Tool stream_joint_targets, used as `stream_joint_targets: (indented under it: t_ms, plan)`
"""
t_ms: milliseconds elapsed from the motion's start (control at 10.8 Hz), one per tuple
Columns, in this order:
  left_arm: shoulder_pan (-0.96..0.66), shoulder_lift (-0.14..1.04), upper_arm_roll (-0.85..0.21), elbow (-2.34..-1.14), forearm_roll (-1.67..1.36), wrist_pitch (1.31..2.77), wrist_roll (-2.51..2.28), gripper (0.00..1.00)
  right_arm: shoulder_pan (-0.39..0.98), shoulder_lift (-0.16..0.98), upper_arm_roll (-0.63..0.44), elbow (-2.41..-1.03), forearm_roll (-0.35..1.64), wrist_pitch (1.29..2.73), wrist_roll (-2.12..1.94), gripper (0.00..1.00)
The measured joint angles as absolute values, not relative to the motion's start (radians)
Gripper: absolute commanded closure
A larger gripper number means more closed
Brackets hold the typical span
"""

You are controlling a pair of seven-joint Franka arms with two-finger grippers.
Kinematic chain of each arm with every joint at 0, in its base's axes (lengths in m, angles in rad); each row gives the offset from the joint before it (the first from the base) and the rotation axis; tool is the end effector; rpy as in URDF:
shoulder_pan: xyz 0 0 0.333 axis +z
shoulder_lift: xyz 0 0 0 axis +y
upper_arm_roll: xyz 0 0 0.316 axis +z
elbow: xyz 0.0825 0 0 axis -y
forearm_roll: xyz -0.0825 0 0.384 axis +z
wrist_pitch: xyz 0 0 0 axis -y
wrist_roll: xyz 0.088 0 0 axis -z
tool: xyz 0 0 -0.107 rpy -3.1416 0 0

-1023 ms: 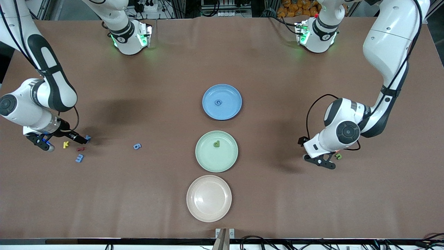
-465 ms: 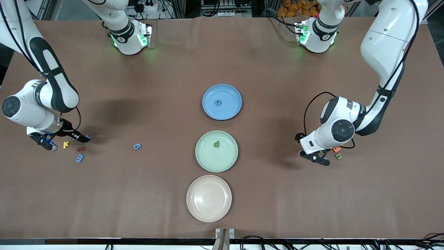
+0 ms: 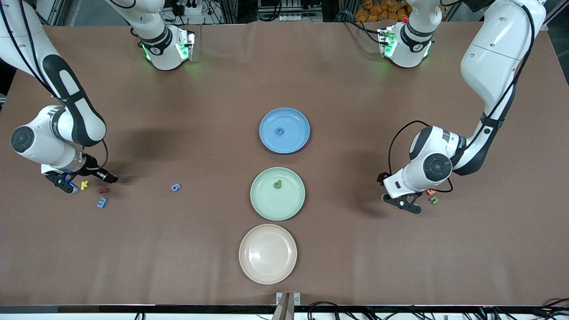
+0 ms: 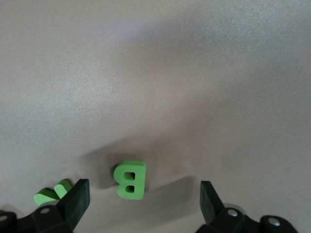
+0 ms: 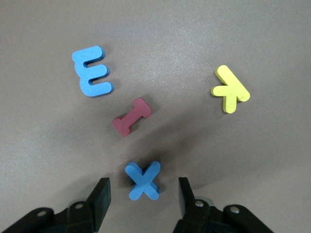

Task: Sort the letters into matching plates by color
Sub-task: 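Grasp the blue 'X' with the right gripper while the left gripper grasps green 'B'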

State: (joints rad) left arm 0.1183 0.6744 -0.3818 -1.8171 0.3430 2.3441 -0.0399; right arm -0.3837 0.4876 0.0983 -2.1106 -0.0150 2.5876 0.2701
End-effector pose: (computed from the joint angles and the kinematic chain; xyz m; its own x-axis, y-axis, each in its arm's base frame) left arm 0.6212 -0.1485 0.1804 0.9144 -0.3971 -0.0788 -0.3977 -0.9175 0.0087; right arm 0.5542 -0.1619 0.1809 0.8505 -0.5257 -0.0180 -0.5260 -0.8498 -0.0347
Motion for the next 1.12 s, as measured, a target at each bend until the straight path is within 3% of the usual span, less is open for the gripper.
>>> stream_joint_targets:
  t_ms: [93, 186, 372, 465, 558, 651, 744, 1116]
  plan:
    - [0.118, 0.676, -0.380, -1.817, 0.344, 2.349, -0.040, 0.57, -0.384, 0.488, 0.098, -2.111, -0.016, 2.589, 0.270, 0.43]
    - [0.118, 0.677, -0.379, -1.817, 0.344, 2.351, -0.040, 1.00, -0.384, 0.489, 0.098, -2.111, -0.016, 2.590, 0.270, 0.45]
    - [0.119, 0.677, -0.378, -1.817, 0.344, 2.353, -0.057, 1.00, -0.384, 0.491, 0.097, -2.111, -0.017, 2.591, 0.270, 0.48]
    - [0.119, 0.678, -0.378, -1.817, 0.344, 2.353, -0.085, 1.00, -0.384, 0.495, 0.097, -2.111, -0.019, 2.597, 0.270, 0.56]
    - [0.118, 0.679, -0.378, -1.817, 0.344, 2.359, -0.115, 1.00, -0.384, 0.502, 0.097, -2.111, -0.023, 2.609, 0.269, 0.71]
    - [0.117, 0.680, -0.378, -1.818, 0.345, 2.364, -0.132, 1.00, -0.384, 0.505, 0.096, -2.110, -0.028, 2.616, 0.269, 0.94]
    - [0.117, 0.678, -0.379, -1.817, 0.345, 2.365, -0.141, 1.00, -0.384, 0.504, 0.095, -2.110, -0.028, 2.616, 0.269, 1.00]
    - [0.115, 0.678, -0.383, -1.813, 0.345, 2.378, -0.209, 1.00, -0.364, 0.500, 0.096, -2.106, -0.038, 2.599, 0.266, 1.00]
